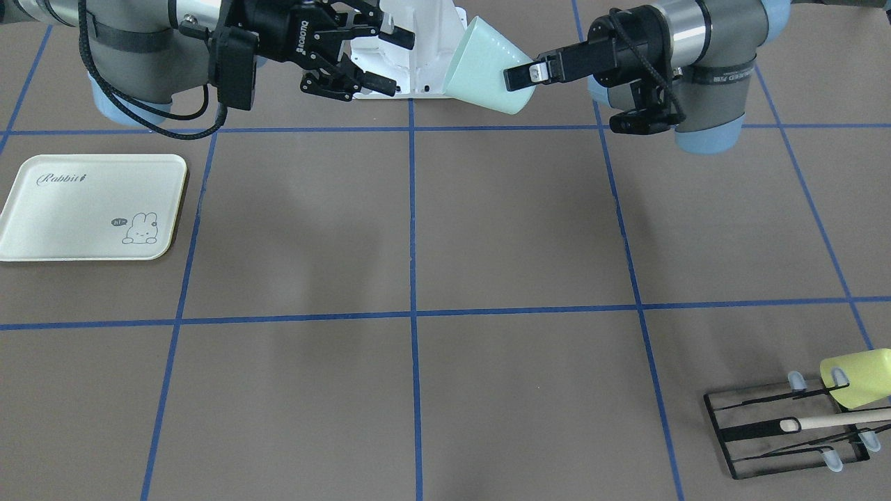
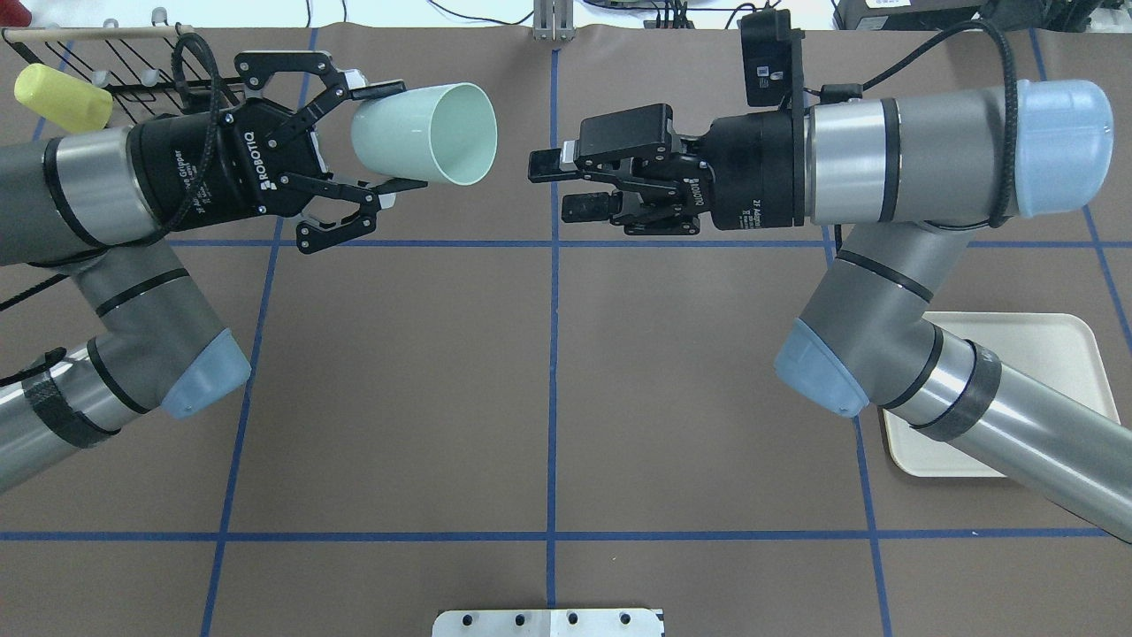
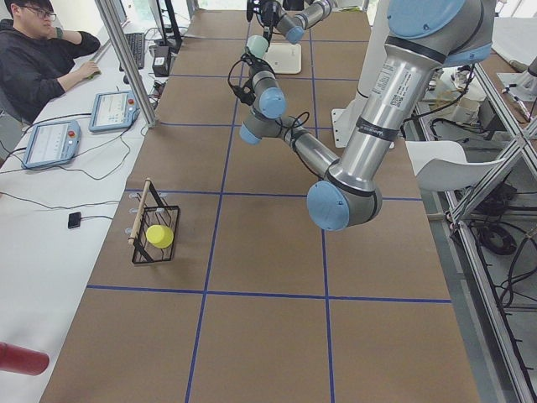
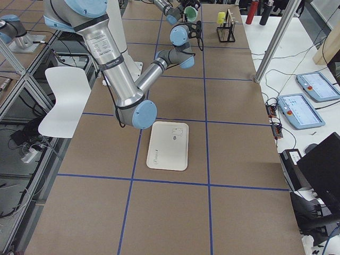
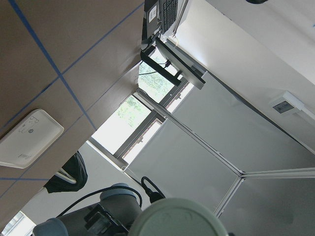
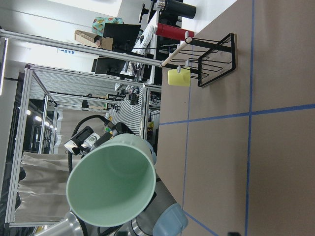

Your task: Left arm grabs green cup and hands to right arm on tray

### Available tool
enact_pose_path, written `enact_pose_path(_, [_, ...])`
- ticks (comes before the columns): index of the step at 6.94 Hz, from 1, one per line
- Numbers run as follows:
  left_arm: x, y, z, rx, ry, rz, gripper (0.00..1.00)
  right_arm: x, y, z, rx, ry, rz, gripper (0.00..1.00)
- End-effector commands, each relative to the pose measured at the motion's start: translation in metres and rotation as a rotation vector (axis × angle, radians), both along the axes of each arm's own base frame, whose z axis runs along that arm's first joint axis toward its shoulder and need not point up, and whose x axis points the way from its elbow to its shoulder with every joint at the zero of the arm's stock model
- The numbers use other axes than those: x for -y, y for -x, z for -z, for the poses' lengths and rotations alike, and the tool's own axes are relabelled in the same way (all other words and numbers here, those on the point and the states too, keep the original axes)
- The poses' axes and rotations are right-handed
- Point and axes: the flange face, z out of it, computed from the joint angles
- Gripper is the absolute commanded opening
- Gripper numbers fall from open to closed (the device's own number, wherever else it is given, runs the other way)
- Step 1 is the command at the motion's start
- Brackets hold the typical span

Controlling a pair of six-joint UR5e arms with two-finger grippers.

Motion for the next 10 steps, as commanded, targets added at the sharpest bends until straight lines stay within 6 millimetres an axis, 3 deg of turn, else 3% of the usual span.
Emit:
enact_pose_path(1, [-0.005, -0.013, 0.007, -0.017, 0.011, -0.008, 0.26, -0.002, 0.006, 0.000, 0.005, 0.009, -0.005, 0.73])
enact_pose_path(3, [-0.008, -0.018, 0.012, -0.026, 0.007, -0.016, 0.26, -0.002, 0.005, 0.000, 0.005, 0.010, -0.007, 0.71])
enact_pose_path(5, [-0.018, -0.032, 0.012, -0.028, -0.001, -0.017, 0.26, -0.001, 0.006, -0.001, 0.003, 0.012, -0.007, 0.59])
enact_pose_path(7, [-0.027, -0.043, 0.013, -0.045, 0.013, -0.021, 0.26, 0.000, 0.007, -0.001, 0.008, 0.017, -0.019, 0.59])
enact_pose_path(10, [-0.030, -0.045, 0.015, -0.049, 0.012, -0.026, 0.26, 0.001, 0.007, -0.001, 0.012, 0.025, -0.032, 0.58])
